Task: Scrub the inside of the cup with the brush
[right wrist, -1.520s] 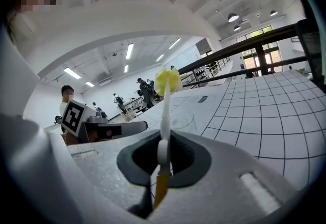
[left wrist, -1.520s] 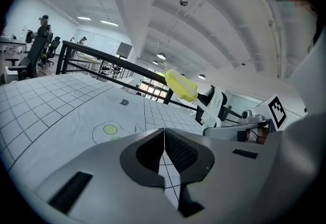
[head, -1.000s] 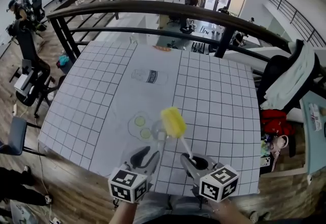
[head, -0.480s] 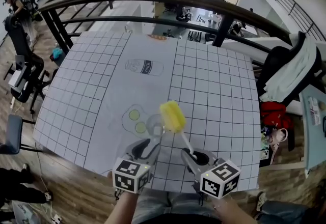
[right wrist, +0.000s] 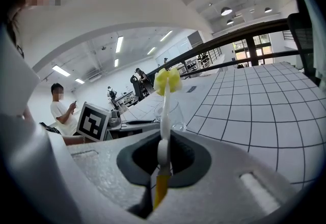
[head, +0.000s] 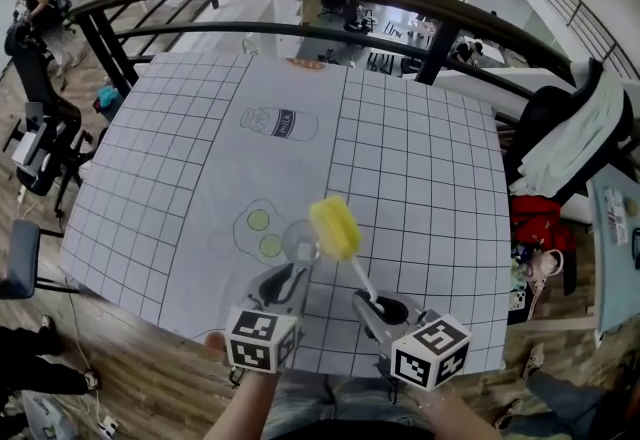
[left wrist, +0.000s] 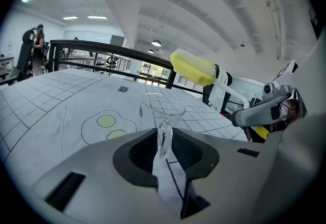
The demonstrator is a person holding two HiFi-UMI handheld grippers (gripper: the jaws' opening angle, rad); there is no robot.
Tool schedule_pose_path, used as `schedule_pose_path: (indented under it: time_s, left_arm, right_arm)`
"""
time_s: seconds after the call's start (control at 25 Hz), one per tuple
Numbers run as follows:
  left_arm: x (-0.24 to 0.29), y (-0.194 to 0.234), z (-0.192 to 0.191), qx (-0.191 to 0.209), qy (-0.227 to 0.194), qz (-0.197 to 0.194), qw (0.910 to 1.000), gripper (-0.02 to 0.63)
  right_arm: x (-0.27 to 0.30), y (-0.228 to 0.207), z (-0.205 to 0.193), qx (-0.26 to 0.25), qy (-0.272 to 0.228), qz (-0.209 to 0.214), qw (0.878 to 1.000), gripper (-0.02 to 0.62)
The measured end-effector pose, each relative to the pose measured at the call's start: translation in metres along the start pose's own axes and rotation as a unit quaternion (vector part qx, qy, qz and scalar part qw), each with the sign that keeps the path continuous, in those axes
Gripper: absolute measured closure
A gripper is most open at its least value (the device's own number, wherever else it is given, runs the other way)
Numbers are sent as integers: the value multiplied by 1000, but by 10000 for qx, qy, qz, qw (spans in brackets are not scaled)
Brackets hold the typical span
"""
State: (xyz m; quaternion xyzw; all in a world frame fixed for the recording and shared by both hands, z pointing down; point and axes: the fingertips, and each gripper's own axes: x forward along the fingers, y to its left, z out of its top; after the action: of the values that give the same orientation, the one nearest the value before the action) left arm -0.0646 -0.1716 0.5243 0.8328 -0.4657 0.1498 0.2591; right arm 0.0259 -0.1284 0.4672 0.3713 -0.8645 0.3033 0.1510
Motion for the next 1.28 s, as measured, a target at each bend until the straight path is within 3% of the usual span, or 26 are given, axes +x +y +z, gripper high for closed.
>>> schedule_pose_path:
  time_s: [0.12, 0.36, 0.6, 0.88, 1.2, 1.28]
  left_arm:
    - [1, 0, -2, 340, -82, 193, 9992, 518]
    - [-2, 4, 0, 1073, 173, 486, 9929, 548]
    - [-11, 16, -3, 1711, 406, 750, 9816, 549]
    - [-26, 24, -3, 3077, 669, 1002, 9438, 548]
    - [-44, 35, 8, 4042, 950, 1387, 8991, 548]
    - [-47, 36, 9, 4325, 1041, 1418, 8843, 548]
  right_arm:
    - [0, 1, -2, -34, 60, 38, 10000, 594]
    - [2, 1, -7, -127, 237, 113, 9996, 594]
    - [3, 3, -12, -221, 413, 202, 9987, 594]
    - [5, 9, -23, -324, 662, 343, 9967, 594]
    - [12, 25, -45, -426, 1012, 631, 9919, 594]
    - [14, 27, -49, -468, 1108, 663, 9905, 594]
